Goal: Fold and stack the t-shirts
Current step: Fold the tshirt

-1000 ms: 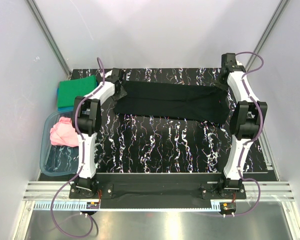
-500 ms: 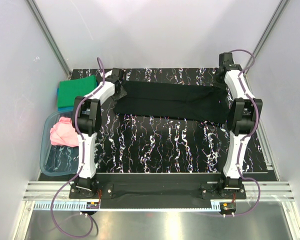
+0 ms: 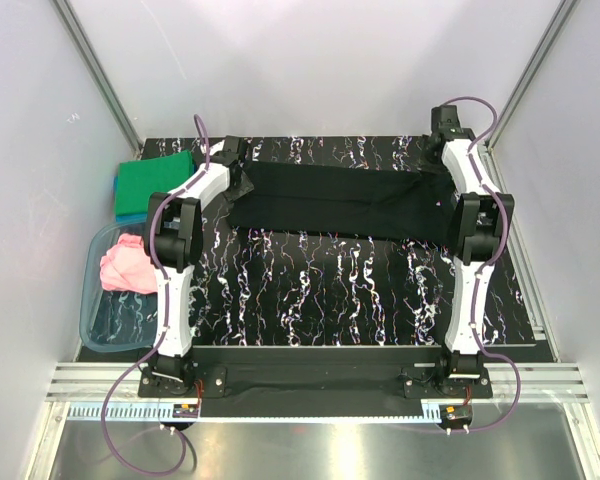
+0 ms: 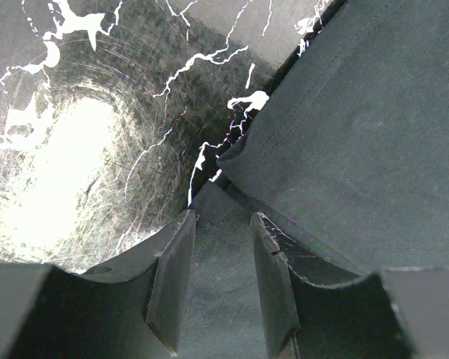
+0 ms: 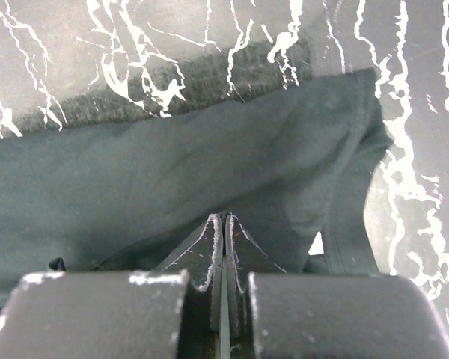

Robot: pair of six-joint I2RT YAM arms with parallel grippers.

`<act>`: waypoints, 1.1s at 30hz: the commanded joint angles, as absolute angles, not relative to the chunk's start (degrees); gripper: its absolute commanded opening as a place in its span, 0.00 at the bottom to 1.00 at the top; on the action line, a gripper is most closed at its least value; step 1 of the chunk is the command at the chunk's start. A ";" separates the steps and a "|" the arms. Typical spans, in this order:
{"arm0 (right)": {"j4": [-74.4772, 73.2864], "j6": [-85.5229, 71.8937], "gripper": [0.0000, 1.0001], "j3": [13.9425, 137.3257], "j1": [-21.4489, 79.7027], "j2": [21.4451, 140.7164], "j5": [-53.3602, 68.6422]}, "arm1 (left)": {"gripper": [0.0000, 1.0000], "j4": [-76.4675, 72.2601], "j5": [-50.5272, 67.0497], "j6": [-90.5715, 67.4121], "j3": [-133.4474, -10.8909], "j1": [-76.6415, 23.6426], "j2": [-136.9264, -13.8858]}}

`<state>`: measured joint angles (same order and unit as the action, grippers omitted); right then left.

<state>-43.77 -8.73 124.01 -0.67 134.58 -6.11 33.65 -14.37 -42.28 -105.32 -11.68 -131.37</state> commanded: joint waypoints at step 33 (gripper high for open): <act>-45.53 -35.59 0.34 83.68 -20.30 107.93 -0.62 | 0.59 19.95 0.18 -37.26 -72.25 -13.71 -107.93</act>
